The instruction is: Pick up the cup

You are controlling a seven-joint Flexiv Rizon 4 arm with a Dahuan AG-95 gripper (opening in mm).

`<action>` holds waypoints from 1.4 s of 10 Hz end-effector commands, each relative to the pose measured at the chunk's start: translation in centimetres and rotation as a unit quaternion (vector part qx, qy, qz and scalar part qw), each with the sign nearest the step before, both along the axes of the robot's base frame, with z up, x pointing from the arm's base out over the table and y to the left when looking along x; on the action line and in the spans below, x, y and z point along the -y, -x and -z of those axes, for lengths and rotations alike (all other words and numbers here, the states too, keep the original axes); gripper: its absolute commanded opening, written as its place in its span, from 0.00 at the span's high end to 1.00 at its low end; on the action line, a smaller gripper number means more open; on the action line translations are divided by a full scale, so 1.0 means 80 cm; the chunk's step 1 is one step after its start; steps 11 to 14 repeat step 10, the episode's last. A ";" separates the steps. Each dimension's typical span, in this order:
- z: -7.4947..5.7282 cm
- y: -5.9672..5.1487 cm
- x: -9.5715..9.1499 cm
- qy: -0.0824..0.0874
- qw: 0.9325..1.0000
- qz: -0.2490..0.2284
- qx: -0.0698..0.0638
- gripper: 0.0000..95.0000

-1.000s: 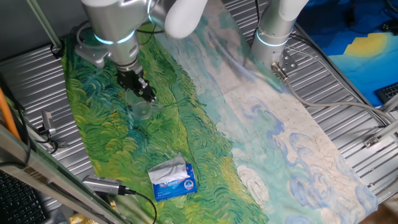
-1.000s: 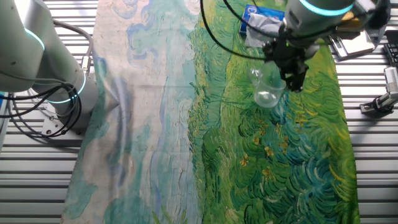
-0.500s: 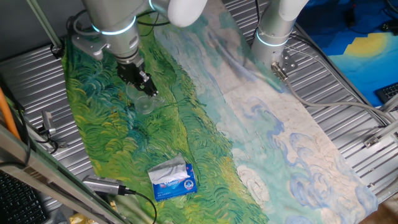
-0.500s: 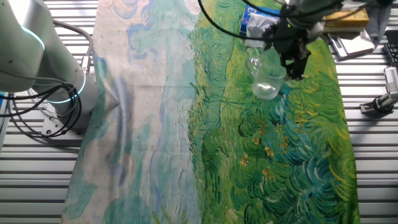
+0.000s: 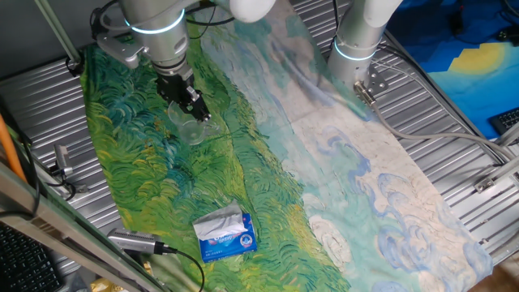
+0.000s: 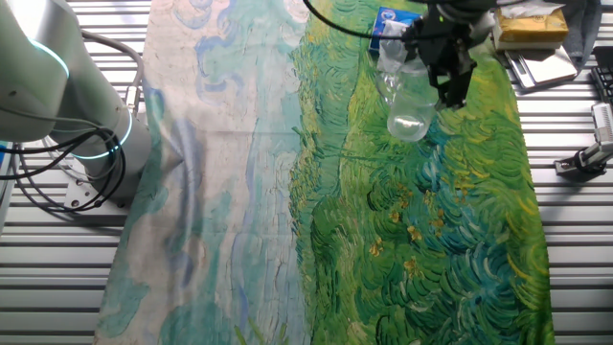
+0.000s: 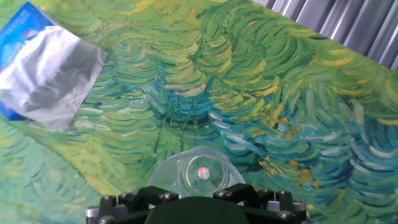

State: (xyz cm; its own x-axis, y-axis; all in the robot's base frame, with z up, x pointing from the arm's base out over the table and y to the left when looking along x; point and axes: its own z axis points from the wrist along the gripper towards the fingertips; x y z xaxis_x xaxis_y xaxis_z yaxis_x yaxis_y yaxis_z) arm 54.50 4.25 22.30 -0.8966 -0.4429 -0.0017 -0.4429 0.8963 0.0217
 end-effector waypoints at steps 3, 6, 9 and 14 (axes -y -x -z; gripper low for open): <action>-0.007 0.003 -0.004 0.002 1.000 0.001 0.003 1.00; -0.007 0.003 -0.004 0.009 1.000 0.000 0.002 1.00; -0.007 0.003 -0.004 0.006 1.000 -0.002 0.003 1.00; -0.007 0.003 -0.004 0.006 1.000 -0.002 0.003 1.00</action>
